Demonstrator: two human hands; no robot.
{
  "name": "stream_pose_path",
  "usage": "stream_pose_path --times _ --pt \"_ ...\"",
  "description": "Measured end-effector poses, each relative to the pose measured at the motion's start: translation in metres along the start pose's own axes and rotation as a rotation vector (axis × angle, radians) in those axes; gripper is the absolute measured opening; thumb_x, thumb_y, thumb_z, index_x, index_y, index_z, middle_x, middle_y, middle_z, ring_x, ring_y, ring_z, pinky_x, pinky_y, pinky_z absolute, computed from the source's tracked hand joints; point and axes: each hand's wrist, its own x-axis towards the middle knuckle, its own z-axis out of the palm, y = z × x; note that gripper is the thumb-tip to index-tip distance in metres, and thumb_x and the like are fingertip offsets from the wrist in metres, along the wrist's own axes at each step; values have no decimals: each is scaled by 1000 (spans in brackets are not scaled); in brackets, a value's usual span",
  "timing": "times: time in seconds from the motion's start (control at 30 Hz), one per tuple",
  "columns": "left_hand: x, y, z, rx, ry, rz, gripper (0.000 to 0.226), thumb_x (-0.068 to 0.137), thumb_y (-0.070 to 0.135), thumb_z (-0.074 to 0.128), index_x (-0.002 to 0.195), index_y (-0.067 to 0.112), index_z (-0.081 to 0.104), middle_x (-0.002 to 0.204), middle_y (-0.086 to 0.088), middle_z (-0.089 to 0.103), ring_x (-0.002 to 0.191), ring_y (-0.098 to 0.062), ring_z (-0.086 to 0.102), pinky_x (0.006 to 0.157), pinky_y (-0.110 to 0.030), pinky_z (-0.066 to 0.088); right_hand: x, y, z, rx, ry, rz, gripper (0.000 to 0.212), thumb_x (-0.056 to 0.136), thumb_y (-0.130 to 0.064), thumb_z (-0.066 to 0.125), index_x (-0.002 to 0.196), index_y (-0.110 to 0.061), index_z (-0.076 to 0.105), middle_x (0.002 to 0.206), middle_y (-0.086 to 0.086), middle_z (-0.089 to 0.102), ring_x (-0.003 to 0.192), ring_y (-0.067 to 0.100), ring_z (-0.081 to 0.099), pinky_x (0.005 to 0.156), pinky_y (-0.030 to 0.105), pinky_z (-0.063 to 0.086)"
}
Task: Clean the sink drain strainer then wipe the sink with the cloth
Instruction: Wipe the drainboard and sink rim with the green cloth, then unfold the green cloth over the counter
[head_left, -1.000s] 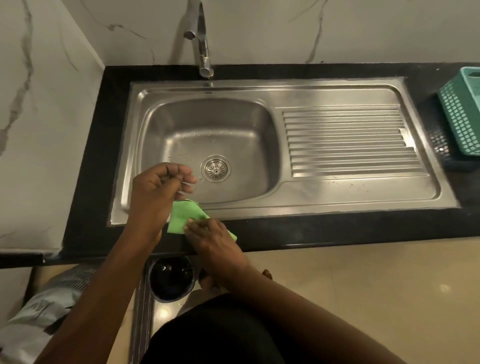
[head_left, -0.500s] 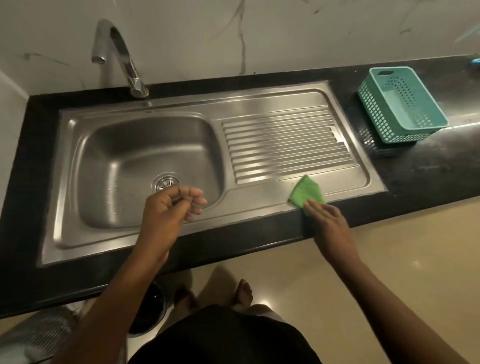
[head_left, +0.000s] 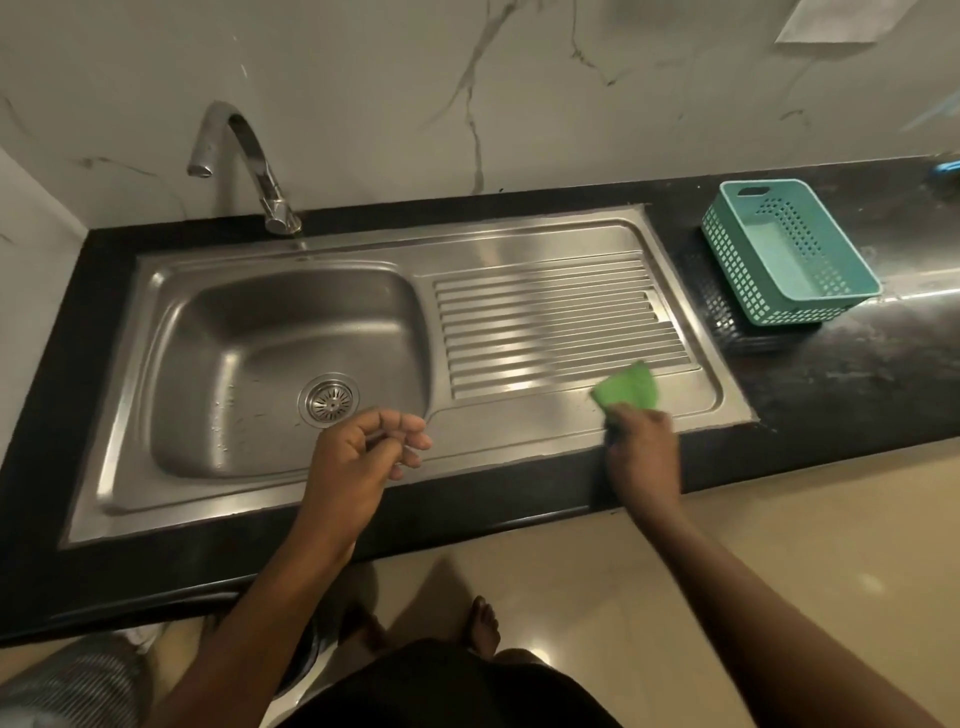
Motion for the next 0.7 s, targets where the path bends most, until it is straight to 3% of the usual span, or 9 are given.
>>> stream_pose_path --times 0.13,0.23,0.3,0.4,0.5,0.57,0.7 --pt "-4 2 8 21 0 -6 32 97 -9 49 102 10 74 92 -7 80 83 -29 74 74 -34 58 -44 -97 39 48 -103 -360 39 92 -6 60 126 -24 67 122 -1 70 112 23 58 96 33 49" --pt "-5 3 11 15 19 -24 31 96 -10 50 103 8 74 91 -7 80 81 -23 74 70 -28 58 -65 -148 57 145 -279 -583 41 88 -5 61 126 -17 68 125 3 71 116 29 57 101 38 45" --pt "-6 3 11 4 39 -27 29 95 -9 52 103 8 74 91 -7 80 80 -19 74 67 -21 57 -76 -166 56 211 -366 -642 33 87 -3 62 118 -13 69 116 9 73 112 31 56 98 43 48" --pt "-7 2 8 -1 70 -23 32 95 -8 52 101 13 75 92 -6 80 82 -19 75 68 -23 56 -72 -171 46 356 -554 -580 28 90 2 56 113 -7 70 104 16 71 102 32 61 87 40 52" --pt "-3 0 7 5 103 -29 32 95 -8 52 99 14 75 93 -6 80 85 -20 75 70 -28 57 -58 -163 28 534 -586 -420 38 95 2 52 125 -12 72 104 8 73 89 17 67 76 29 56" --pt "1 -1 8 -5 113 -44 30 94 -8 54 96 12 75 93 -8 80 89 -22 76 71 -27 59 -51 -153 14 697 -543 -294 42 97 2 51 129 -15 72 114 5 75 95 11 69 81 24 57" --pt "8 -4 17 6 111 -69 19 95 -1 63 97 13 76 95 -5 80 94 -20 76 79 -31 62 -42 -136 -21 1042 -487 -15 40 99 4 53 123 -19 76 110 1 79 103 18 74 94 37 59"
